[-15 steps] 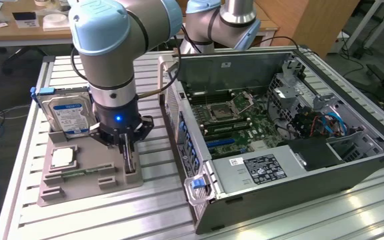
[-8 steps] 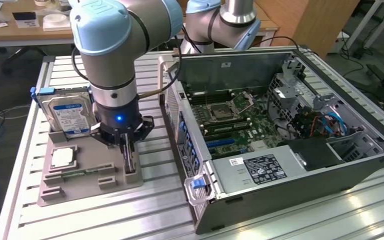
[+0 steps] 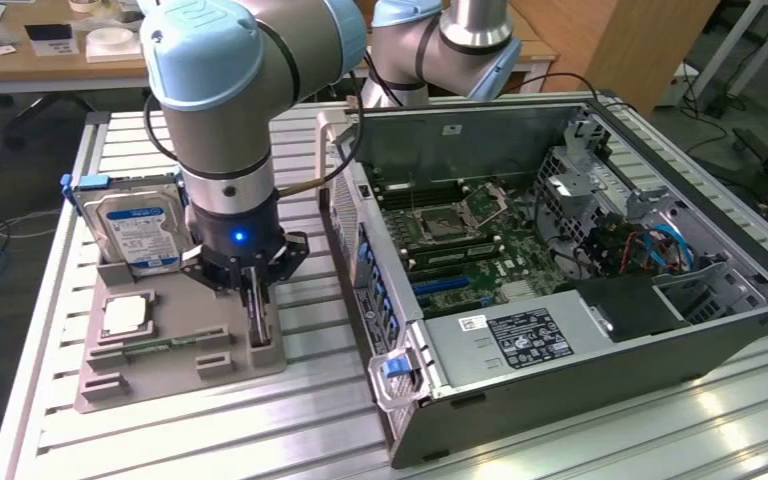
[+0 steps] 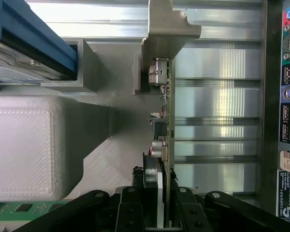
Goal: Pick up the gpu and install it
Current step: 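Pick up the gpu and move the gpu toward the slot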
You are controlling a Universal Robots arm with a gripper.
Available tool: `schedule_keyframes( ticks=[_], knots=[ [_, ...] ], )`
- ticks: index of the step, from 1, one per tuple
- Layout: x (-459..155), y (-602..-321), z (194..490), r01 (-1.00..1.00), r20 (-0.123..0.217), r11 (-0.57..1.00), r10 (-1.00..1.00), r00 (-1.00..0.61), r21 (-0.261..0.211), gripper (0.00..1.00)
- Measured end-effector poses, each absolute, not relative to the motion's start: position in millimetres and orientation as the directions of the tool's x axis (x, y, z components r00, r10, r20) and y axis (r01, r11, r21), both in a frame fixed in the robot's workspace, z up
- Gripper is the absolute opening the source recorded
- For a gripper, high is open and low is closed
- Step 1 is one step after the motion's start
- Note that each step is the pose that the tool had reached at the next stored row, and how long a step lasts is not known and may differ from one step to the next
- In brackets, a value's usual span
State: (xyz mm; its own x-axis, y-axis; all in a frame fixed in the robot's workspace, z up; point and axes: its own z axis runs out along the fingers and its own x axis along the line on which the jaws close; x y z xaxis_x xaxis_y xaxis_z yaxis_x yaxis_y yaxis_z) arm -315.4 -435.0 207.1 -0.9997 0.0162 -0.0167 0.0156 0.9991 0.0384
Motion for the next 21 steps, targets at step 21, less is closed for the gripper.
schedule_keyframes(
  ticks=[21],
  knots=[
    [-315, -435, 264, 0.016, -0.008, 0.998, 0.016, -1.000, 0.054, 0.28]
  ],
)
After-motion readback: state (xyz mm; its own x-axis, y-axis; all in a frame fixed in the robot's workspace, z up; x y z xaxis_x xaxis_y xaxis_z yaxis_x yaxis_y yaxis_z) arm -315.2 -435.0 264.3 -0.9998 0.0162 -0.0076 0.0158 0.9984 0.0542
